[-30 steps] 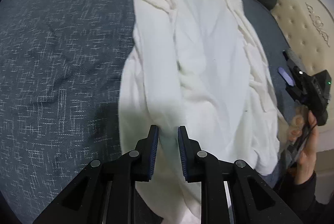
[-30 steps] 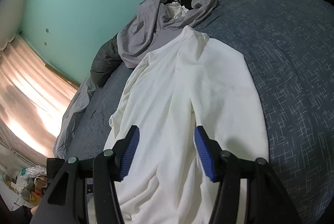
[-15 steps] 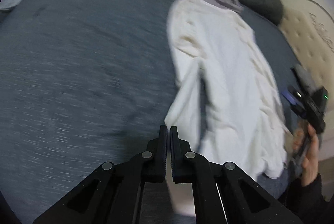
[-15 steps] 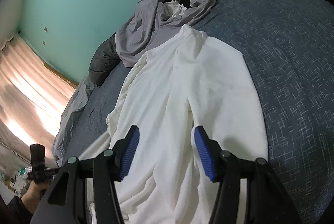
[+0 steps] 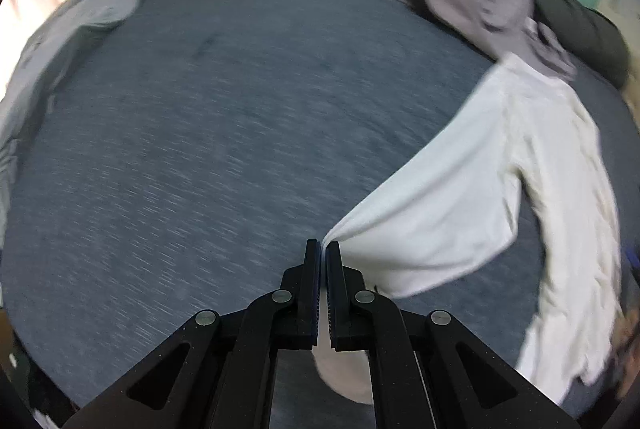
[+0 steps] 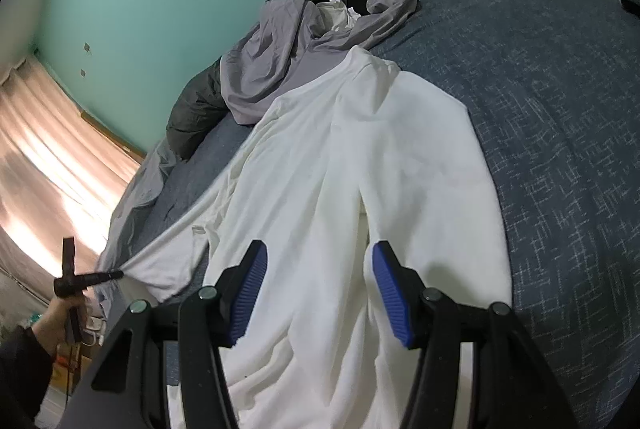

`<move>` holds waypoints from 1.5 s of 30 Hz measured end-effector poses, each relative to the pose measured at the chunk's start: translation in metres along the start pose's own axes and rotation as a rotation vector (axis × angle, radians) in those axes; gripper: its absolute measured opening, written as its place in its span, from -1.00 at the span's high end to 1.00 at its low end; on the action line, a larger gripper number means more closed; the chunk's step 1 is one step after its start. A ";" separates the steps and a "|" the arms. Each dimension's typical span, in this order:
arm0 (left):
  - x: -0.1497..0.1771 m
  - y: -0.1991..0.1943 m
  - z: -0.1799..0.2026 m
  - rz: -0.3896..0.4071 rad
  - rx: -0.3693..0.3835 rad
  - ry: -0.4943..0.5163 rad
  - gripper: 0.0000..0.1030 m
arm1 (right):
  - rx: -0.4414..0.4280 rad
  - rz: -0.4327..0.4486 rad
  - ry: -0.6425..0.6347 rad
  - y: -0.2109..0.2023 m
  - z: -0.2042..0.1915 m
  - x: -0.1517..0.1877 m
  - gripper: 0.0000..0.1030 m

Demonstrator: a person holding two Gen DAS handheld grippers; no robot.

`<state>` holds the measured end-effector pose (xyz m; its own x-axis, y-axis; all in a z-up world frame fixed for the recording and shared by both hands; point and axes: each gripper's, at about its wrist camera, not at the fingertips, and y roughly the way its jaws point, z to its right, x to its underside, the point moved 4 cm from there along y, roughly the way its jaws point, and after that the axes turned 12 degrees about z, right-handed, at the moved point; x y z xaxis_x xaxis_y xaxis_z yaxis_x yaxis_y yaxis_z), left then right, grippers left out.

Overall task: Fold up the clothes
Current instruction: 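Grasp the white garment's sleeve cuff with the left gripper, then pull the sleeve outward with the left gripper to spread it on the sheet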

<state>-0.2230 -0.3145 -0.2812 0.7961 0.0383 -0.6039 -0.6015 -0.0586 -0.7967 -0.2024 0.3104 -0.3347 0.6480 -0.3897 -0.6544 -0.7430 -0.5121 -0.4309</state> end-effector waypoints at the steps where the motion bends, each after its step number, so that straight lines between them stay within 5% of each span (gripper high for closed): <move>1: -0.003 0.002 -0.007 0.007 -0.021 -0.008 0.95 | 0.003 -0.002 -0.004 0.001 0.000 0.000 -0.08; 14: -0.016 0.021 -0.066 0.036 -0.116 -0.197 0.77 | 0.042 -0.009 0.017 0.002 0.010 -0.006 -0.08; 20: 0.002 -0.005 -0.065 0.046 -0.043 -0.230 0.65 | 0.097 0.018 0.076 -0.021 0.023 -0.020 -0.09; 26: 0.030 -0.029 -0.021 0.032 0.121 -0.186 0.60 | 0.118 -0.017 0.112 -0.057 0.032 -0.018 -0.09; 36: 0.071 -0.054 0.049 0.035 0.289 -0.077 0.52 | 0.237 -0.250 0.042 -0.125 0.049 0.028 -0.09; 45: 0.098 -0.076 0.102 0.058 0.385 -0.025 0.52 | 0.233 -0.410 -0.024 -0.126 0.032 0.080 -0.08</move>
<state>-0.1061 -0.2048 -0.2826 0.7608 0.0704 -0.6452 -0.6304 0.3169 -0.7087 -0.0616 0.3681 -0.3525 0.8937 -0.1723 -0.4143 -0.4465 -0.4331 -0.7830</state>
